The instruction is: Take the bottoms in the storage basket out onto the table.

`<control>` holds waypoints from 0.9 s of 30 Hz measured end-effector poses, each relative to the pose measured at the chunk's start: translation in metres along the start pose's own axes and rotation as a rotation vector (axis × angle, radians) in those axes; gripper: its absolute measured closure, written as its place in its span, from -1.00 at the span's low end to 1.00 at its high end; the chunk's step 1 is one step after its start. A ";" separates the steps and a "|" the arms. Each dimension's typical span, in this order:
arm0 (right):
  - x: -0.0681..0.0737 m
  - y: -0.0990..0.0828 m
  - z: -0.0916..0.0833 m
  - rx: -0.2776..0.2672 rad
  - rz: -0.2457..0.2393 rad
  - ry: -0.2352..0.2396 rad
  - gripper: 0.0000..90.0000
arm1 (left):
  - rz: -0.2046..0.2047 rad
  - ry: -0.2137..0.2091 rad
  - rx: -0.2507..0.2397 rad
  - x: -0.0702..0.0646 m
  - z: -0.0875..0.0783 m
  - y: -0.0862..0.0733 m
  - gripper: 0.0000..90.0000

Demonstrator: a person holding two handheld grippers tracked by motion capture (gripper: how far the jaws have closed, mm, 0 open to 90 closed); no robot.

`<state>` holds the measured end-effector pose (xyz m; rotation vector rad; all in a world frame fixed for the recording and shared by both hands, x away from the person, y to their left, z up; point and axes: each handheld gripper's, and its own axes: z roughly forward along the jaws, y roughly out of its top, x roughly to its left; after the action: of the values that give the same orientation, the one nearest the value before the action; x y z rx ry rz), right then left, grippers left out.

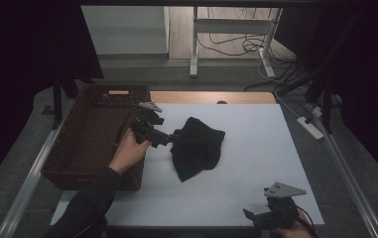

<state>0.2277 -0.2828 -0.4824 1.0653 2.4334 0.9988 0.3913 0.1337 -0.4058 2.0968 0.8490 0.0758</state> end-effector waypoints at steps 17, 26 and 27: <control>0.000 0.000 0.000 0.002 -0.002 -0.002 -1.00 | -0.042 0.021 -0.011 0.006 -0.030 -0.025 -0.99; 0.000 0.000 0.000 0.003 -0.003 -0.003 -1.00 | -0.071 0.040 -0.032 0.008 -0.043 -0.039 -0.98; 0.000 0.000 0.000 0.003 -0.003 -0.003 -1.00 | -0.072 0.039 -0.035 0.008 -0.045 -0.041 -0.98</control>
<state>0.2276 -0.2824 -0.4825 1.0625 2.4341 0.9925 0.3602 0.1862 -0.4095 2.0356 0.9394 0.0923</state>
